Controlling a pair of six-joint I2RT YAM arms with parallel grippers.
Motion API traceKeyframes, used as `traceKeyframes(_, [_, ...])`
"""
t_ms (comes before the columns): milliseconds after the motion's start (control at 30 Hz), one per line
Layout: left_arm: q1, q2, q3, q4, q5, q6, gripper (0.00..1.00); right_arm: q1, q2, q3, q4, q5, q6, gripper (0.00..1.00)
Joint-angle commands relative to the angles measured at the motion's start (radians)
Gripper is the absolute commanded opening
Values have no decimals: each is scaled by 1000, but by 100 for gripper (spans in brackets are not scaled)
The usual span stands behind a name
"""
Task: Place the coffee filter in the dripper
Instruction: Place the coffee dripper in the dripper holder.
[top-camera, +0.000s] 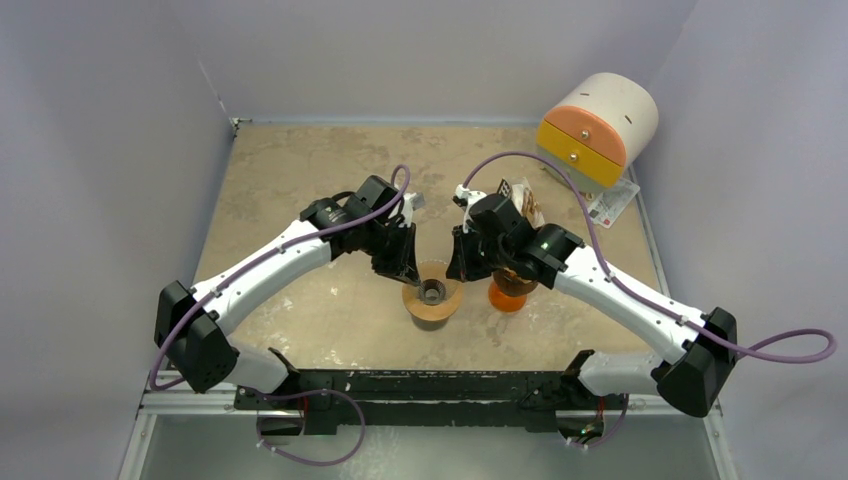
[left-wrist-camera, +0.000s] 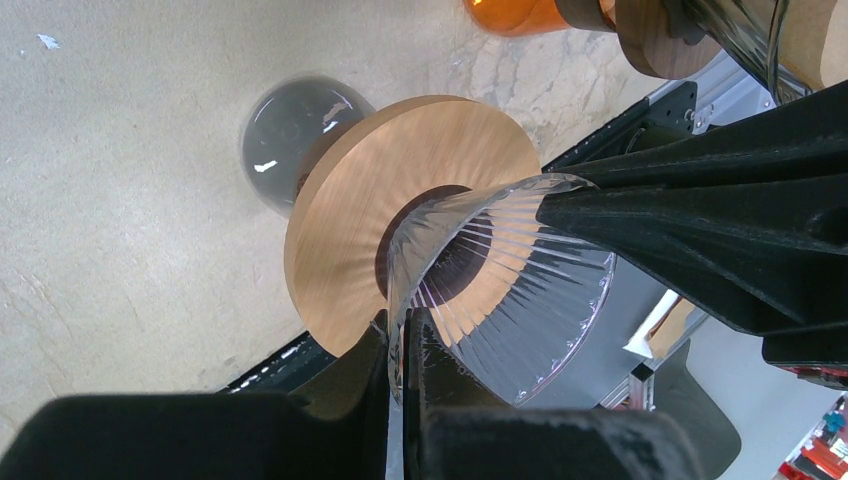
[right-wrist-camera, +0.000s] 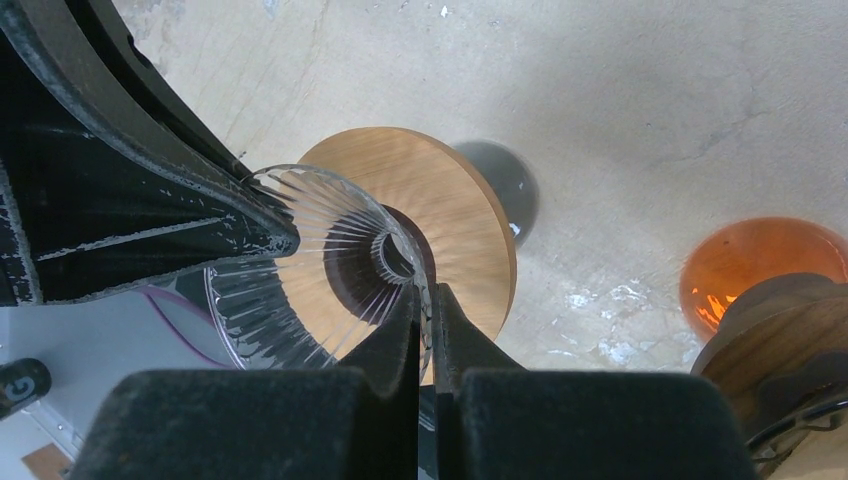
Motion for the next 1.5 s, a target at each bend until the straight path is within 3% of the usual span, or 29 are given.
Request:
traceKeyframes(0, [-23,83,-76,-8,-32,35,0,17,102,-117,-176,21,-33,0])
traceKeyframes(1100, [-24,101,-104,3,-22,46,0,17,114,-147,-125,19,-40,0])
traceKeyframes(1467, [-25,97,-49,-19,-12,56,0,17,101,-124,-141,26,-47,0])
